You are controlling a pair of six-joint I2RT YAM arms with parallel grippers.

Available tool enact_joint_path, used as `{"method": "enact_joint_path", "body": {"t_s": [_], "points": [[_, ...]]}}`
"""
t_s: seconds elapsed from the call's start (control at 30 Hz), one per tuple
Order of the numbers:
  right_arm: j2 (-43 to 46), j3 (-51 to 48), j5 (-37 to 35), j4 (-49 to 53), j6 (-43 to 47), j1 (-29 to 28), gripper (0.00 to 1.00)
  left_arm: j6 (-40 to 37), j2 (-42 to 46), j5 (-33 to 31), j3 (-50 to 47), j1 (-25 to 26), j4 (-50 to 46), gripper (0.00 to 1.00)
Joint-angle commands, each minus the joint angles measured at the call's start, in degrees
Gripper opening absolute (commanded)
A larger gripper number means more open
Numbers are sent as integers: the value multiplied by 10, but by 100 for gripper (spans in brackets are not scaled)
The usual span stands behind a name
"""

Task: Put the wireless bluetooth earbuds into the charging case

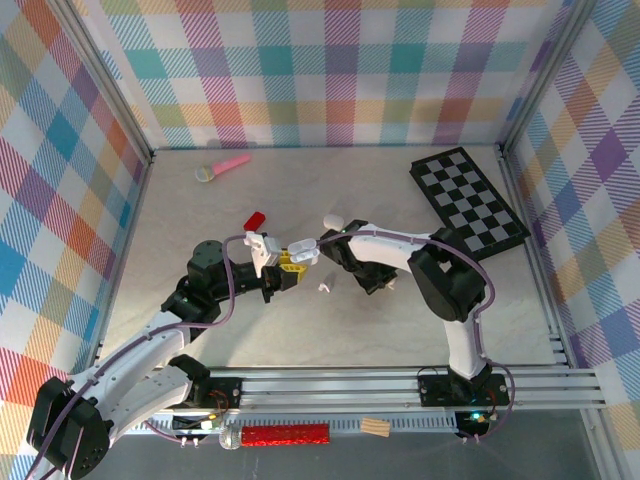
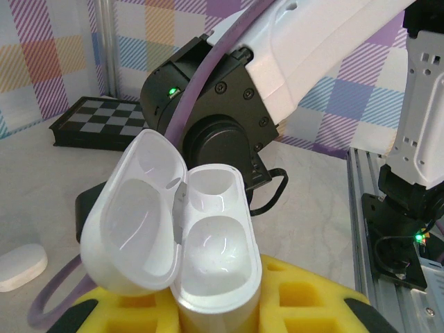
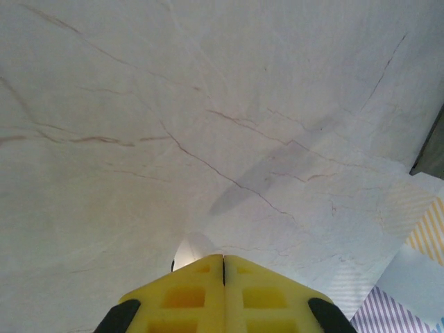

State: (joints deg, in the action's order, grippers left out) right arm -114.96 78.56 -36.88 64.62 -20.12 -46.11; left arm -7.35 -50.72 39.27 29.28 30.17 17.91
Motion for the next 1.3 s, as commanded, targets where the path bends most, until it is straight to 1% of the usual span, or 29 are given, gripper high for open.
{"method": "enact_joint_path", "body": {"t_s": [0.0, 0.03, 0.1, 0.17, 0.3, 0.37, 0.6, 0.7, 0.8, 0.87, 0.97, 1.03, 1.27], "points": [[-15, 21, -1, 16, 5, -11, 3, -12, 10, 0, 2, -7, 5, 0], [-16, 24, 2, 15, 4, -13, 6, -12, 10, 0, 2, -8, 5, 0], [-13, 26, 27, 6, 3, -15, 16, -12, 10, 2, 3, -7, 4, 0], [-2, 23, 49, -11, 3, -15, 23, -12, 10, 4, 5, -7, 3, 0], [20, 14, 66, -32, 3, -14, 27, -10, 13, 7, 8, -7, 1, 0], [36, 2, 83, -50, 1, -14, 36, -9, 15, 9, 9, -7, 1, 0], [114, -58, 167, -136, -24, 11, 49, -7, 27, 26, 3, -7, 18, 0], [152, -97, 215, -178, -34, 36, 51, -3, 27, 25, -3, -7, 34, 0], [194, -148, 291, -234, -49, 78, 53, 7, 24, 26, -11, -8, 52, 0], [211, -186, 356, -275, -65, 117, 55, 9, 18, 28, -12, -8, 57, 0], [215, -218, 401, -304, -81, 152, 54, 12, 13, 31, -12, -7, 61, 0], [207, -221, 404, -302, -81, 158, 50, 12, 11, 30, -10, -7, 61, 0], [180, -229, 402, -312, -84, 164, 45, 10, 4, 31, -12, -7, 58, 0]]}}
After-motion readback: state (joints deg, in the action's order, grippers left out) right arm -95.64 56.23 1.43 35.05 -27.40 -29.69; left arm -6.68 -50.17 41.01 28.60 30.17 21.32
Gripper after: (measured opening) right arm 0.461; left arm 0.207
